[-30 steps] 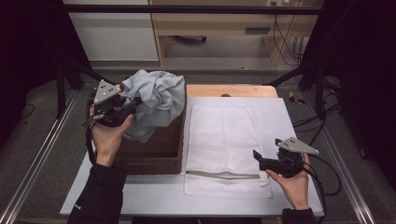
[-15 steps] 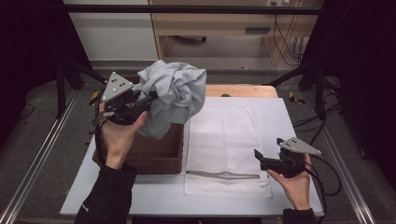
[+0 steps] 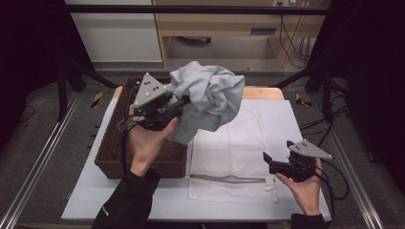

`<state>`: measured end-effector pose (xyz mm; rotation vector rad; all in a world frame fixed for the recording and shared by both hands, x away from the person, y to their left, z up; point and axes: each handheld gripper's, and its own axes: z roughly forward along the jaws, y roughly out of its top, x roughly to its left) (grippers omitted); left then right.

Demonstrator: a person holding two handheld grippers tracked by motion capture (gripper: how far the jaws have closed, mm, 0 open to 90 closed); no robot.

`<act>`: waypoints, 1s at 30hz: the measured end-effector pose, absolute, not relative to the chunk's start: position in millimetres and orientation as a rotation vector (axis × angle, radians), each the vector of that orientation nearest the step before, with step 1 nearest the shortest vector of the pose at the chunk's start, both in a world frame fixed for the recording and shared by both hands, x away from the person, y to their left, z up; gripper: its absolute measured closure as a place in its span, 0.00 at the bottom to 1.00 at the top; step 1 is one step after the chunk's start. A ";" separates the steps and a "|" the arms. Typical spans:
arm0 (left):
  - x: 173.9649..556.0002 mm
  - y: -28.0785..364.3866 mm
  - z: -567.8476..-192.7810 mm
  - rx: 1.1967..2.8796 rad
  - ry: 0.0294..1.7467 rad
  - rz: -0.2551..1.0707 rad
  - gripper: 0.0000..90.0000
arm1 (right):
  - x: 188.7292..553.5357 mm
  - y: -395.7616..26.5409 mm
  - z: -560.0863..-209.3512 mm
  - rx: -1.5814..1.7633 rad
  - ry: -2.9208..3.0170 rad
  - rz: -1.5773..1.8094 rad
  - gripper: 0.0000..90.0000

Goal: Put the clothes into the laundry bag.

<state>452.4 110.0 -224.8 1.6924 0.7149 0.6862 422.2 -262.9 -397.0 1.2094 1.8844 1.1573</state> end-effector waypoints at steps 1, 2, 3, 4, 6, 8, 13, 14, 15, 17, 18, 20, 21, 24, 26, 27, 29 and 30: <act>452.5 105.3 -225.9 1.694 0.708 0.681 0.82 | 422.0 -264.1 -396.7 1.202 1.879 1.151 0.09; 452.6 100.7 -227.3 1.699 0.699 0.673 0.82 | 421.5 -264.7 -396.0 1.205 1.875 1.152 0.09; 452.8 96.2 -228.9 1.706 0.693 0.667 0.82 | 421.0 -265.5 -395.4 1.204 1.871 1.151 0.09; 452.6 90.9 -231.1 1.711 0.691 0.645 0.82 | 420.7 -266.3 -394.9 1.204 1.867 1.149 0.09; 453.4 81.3 -235.5 1.722 0.681 0.627 0.82 | 420.1 -268.3 -393.7 1.204 1.858 1.146 0.09; 454.8 71.9 -240.6 1.734 0.670 0.607 0.82 | 419.2 -270.9 -392.5 1.212 1.848 1.141 0.09; 459.2 46.9 -257.0 1.781 0.647 0.581 0.82 | 415.9 -278.0 -388.7 1.233 1.819 1.127 0.09; 460.1 42.2 -261.3 1.792 0.645 0.574 0.82 | 415.2 -280.2 -387.7 1.237 1.807 1.118 0.09; 461.2 37.8 -266.0 1.801 0.641 0.569 0.82 | 415.2 -280.2 -387.7 1.237 1.807 1.118 0.09; 463.7 29.9 -276.8 1.827 0.641 0.552 0.82 | 414.0 -281.7 -386.3 1.244 1.796 1.118 0.09; 464.8 26.4 -282.8 1.841 0.641 0.543 0.82 | 413.7 -282.2 -385.9 1.246 1.792 1.124 0.09; 466.4 20.6 -295.9 1.862 0.641 0.526 0.82 | 413.4 -282.6 -385.6 1.252 1.789 1.129 0.09; 467.4 18.3 -302.9 1.872 0.643 0.514 0.82 | 413.5 -282.5 -385.7 1.252 1.791 1.123 0.09; 469.9 12.7 -322.7 1.901 0.656 0.484 0.82 | 413.7 -282.6 -385.8 1.251 1.795 1.120 0.10; 471.0 9.5 -335.1 1.924 0.660 0.476 0.82 | 413.3 -283.3 -385.3 1.248 1.790 1.115 0.10; 471.5 7.9 -341.2 1.936 0.665 0.475 0.82 | 413.3 -283.3 -385.3 1.248 1.790 1.115 0.10; 472.6 4.5 -353.7 1.959 0.679 0.462 0.82 | 412.3 -284.3 -384.2 1.256 1.778 1.124 0.10; 473.0 2.8 -360.0 1.974 0.680 0.458 0.82 | 412.3 -284.3 -384.2 1.256 1.778 1.124 0.10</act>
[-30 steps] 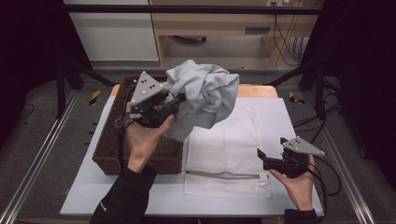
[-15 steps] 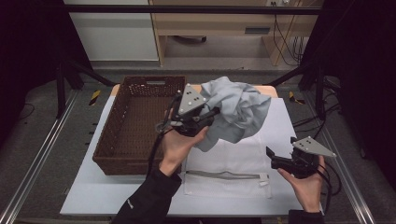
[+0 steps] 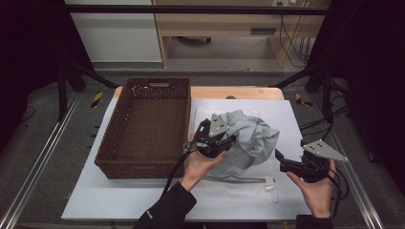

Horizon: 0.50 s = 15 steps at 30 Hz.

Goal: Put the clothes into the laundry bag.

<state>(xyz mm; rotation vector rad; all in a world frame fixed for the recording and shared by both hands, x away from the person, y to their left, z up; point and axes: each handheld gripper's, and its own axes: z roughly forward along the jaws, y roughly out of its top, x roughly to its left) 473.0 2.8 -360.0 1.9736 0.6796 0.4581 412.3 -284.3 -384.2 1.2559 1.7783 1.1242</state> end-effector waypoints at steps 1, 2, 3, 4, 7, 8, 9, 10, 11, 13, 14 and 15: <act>473.1 0.8 -366.2 1.988 0.680 0.459 0.82 | 412.1 -285.2 -384.0 1.252 1.776 1.122 0.10; 473.1 -1.0 -372.2 1.997 0.684 0.459 0.82 | 411.5 -285.4 -383.4 1.256 1.771 1.131 0.10; 473.4 -2.7 -377.6 2.009 0.686 0.455 0.82 | 411.5 -285.4 -383.4 1.256 1.771 1.131 0.10; 473.9 -4.7 -382.7 2.020 0.690 0.452 0.82 | 411.3 -285.7 -383.4 1.253 1.771 1.133 0.10; 475.3 -10.5 -396.3 2.049 0.695 0.439 0.81 | 411.5 -284.6 -383.8 1.256 1.776 1.151 0.10; 475.5 -12.1 -400.5 2.058 0.694 0.438 0.80 | 411.8 -283.9 -384.2 1.253 1.781 1.152 0.10; 475.6 -13.5 -404.6 2.067 0.690 0.438 0.80 | 412.4 -283.1 -384.8 1.251 1.784 1.153 0.10; 475.8 -14.7 -408.6 2.076 0.688 0.435 0.77 | 413.6 -281.1 -386.0 1.248 1.796 1.161 0.10; 476.1 -15.4 -412.4 2.089 0.683 0.430 0.77 | 413.6 -281.1 -386.0 1.248 1.796 1.161 0.10; 476.6 -15.7 -419.3 2.108 0.675 0.415 0.71 | 414.5 -278.9 -387.5 1.249 1.809 1.157 0.10; 476.5 -15.1 -421.8 2.113 0.669 0.410 0.64 | 414.9 -277.0 -388.2 1.248 1.817 1.165 0.10; 476.0 -14.1 -423.6 2.112 0.667 0.403 0.64 | 414.9 -277.0 -388.2 1.248 1.817 1.165 0.10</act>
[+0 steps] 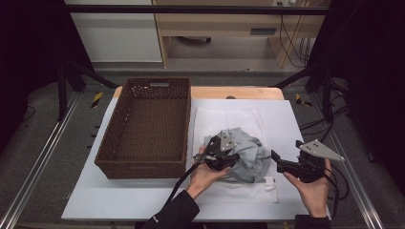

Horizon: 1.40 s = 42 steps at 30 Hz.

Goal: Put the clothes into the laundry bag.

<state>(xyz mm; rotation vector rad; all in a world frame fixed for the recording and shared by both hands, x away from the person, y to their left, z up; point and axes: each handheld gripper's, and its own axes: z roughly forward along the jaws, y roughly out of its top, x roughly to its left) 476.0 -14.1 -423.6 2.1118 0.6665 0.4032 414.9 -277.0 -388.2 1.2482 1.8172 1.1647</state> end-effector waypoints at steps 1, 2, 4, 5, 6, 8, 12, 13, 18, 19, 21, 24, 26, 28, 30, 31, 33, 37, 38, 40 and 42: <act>475.0 -12.7 -424.3 2.106 0.664 0.394 0.60 | 415.0 -275.9 -388.4 1.247 1.819 1.177 0.10; 473.8 -10.9 -423.7 2.101 0.660 0.386 0.54 | 415.1 -275.3 -388.4 1.243 1.822 1.187 0.10; 466.3 -3.1 -416.3 2.085 0.639 0.392 0.42 | 414.9 -273.4 -388.2 1.244 1.826 1.219 0.10; 466.3 -3.1 -416.3 2.085 0.639 0.392 0.38 | 414.8 -272.5 -388.1 1.245 1.828 1.229 0.10; 462.9 0.8 -411.8 2.072 0.630 0.386 0.36 | 415.1 -271.4 -388.3 1.243 1.830 1.237 0.10; 454.8 10.4 -401.4 2.047 0.618 0.394 0.34 | 415.9 -267.9 -389.0 1.232 1.840 1.252 0.10; 436.5 32.3 -386.9 2.039 0.584 0.419 0.32 | 419.0 -257.5 -390.4 1.214 1.874 1.258 0.10; 431.6 37.8 -386.0 2.047 0.578 0.427 0.32 | 419.0 -257.5 -390.4 1.214 1.874 1.258 0.10; 409.1 65.4 -397.0 2.034 0.578 0.414 0.37 | 426.8 -232.9 -390.9 1.165 1.945 1.289 0.10; 405.4 70.1 -401.4 2.032 0.585 0.412 0.37 | 426.8 -232.9 -390.9 1.165 1.945 1.289 0.10; 399.5 78.0 -411.2 2.026 0.607 0.394 0.39 | 429.9 -224.3 -392.7 1.149 1.966 1.278 0.09; 394.5 84.7 -425.3 2.042 0.646 0.398 0.40 | 440.9 -213.1 -400.7 1.162 1.993 1.329 0.09; 393.4 86.6 -433.1 2.043 0.680 0.394 0.43 | 444.2 -211.2 -403.3 1.170 2.000 1.334 0.09; 393.0 88.1 -440.2 2.027 0.703 0.381 0.51 | 451.0 -207.1 -409.1 1.180 2.007 1.350 0.08; 392.2 87.2 -449.0 2.043 0.691 0.368 0.58 | 456.2 -203.7 -414.8 1.179 2.027 1.354 0.08; 391.6 86.3 -451.5 2.059 0.678 0.374 0.59 | 460.0 -200.6 -419.8 1.186 2.044 1.342 0.08; 389.4 84.3 -457.1 2.086 0.646 0.394 0.63 | 467.3 -193.7 -432.6 1.202 2.079 1.299 0.07; 384.9 83.0 -463.3 2.095 0.606 0.392 0.63 | 471.7 -185.9 -447.4 1.219 2.126 1.241 0.07; 384.7 82.6 -464.2 2.109 0.625 0.371 0.65 | 472.5 -183.2 -452.0 1.227 2.136 1.226 0.07; 385.6 81.8 -467.1 2.135 0.640 0.360 0.68 | 474.0 -179.8 -459.7 1.236 2.157 1.202 0.07; 387.8 81.6 -471.9 2.147 0.662 0.355 0.71 | 475.0 -178.2 -465.2 1.234 2.164 1.177 0.07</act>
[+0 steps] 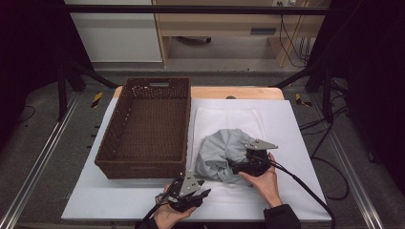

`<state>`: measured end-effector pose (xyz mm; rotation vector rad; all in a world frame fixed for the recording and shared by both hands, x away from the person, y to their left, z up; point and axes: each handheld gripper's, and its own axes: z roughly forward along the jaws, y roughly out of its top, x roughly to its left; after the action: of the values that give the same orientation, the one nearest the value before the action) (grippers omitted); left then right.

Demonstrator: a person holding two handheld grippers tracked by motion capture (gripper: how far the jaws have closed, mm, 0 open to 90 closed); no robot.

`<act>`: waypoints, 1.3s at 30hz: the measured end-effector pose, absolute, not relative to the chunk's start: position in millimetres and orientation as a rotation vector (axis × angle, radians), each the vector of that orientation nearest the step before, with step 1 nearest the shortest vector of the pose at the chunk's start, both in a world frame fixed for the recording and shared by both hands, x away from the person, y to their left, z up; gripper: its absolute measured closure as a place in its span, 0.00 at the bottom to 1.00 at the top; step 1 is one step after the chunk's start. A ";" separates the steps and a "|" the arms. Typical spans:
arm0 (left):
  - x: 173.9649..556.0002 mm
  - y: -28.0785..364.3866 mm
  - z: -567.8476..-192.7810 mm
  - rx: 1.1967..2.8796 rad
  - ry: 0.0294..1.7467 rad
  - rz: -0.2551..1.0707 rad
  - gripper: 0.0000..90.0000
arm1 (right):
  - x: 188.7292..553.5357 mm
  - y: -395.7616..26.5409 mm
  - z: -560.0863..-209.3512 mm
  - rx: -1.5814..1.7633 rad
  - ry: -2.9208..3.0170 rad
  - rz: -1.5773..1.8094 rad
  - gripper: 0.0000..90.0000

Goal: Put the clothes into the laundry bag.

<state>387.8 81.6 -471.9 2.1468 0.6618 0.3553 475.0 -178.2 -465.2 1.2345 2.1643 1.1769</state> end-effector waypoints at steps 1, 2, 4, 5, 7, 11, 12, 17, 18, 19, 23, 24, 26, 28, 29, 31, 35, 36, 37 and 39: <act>389.7 81.9 -473.9 2.154 0.665 0.333 0.74 | 475.1 -177.1 -467.4 1.243 2.166 1.165 0.08; 391.4 82.1 -475.6 2.158 0.672 0.326 0.76 | 475.3 -176.4 -469.8 1.242 2.174 1.148 0.09; 393.6 82.5 -477.5 2.160 0.687 0.325 0.81 | 475.9 -174.3 -475.5 1.240 2.194 1.124 0.15; 394.3 82.5 -477.6 2.160 0.691 0.324 0.83 | 476.2 -173.4 -478.5 1.246 2.209 1.110 0.19; 394.2 82.3 -476.7 2.157 0.688 0.331 0.88 | 476.8 -171.5 -483.3 1.259 2.211 1.101 0.28; 394.3 80.3 -475.3 2.163 0.677 0.345 0.96 | 474.0 -172.9 -479.4 1.272 2.215 1.064 0.54; 394.7 79.7 -475.7 2.162 0.673 0.343 0.97 | 473.7 -173.3 -478.7 1.272 2.213 1.060 0.59; 396.5 75.8 -480.2 2.186 0.663 0.334 1.00 | 468.8 -179.7 -466.0 1.275 2.177 1.056 0.69; 396.5 75.2 -480.6 2.191 0.661 0.335 1.00 | 466.8 -182.6 -460.6 1.271 2.168 1.057 0.70; 396.3 75.0 -480.8 2.191 0.660 0.336 1.00 | 464.3 -186.3 -454.2 1.272 2.153 1.062 0.70; 394.2 75.7 -478.8 2.186 0.650 0.337 1.00 | 452.1 -209.3 -427.7 1.243 2.052 1.026 0.69; 393.8 76.1 -478.3 2.184 0.650 0.336 1.00 | 448.7 -216.5 -421.8 1.243 2.027 1.004 0.69; 393.5 76.7 -477.7 2.180 0.650 0.338 1.00 | 442.2 -234.4 -413.9 1.263 1.976 1.014 0.69; 393.9 77.2 -477.2 2.176 0.654 0.333 1.00 | 438.3 -254.0 -410.6 1.314 1.955 1.001 0.69; 394.1 77.5 -477.1 2.175 0.654 0.337 1.00 | 435.9 -263.2 -411.2 1.340 1.927 1.006 0.68; 394.5 77.9 -476.6 2.175 0.655 0.337 1.00 | 434.4 -279.0 -415.1 1.394 1.917 0.995 0.68; 394.9 78.0 -476.6 2.175 0.657 0.342 1.00 | 439.4 -293.6 -432.7 1.447 1.921 0.913 0.66; 394.9 77.9 -476.7 2.177 0.657 0.342 1.00 | 442.5 -295.0 -439.0 1.458 1.929 0.905 0.66; 395.0 78.0 -476.9 2.178 0.657 0.342 1.00 | 445.4 -295.8 -445.9 1.468 1.936 0.891 0.65; 395.0 77.8 -477.3 2.185 0.656 0.346 1.00 | 450.6 -296.5 -460.0 1.467 1.956 0.870 0.61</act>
<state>395.0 77.8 -477.3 2.1847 0.6560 0.3455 450.6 -296.5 -460.0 1.4670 1.9565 0.8700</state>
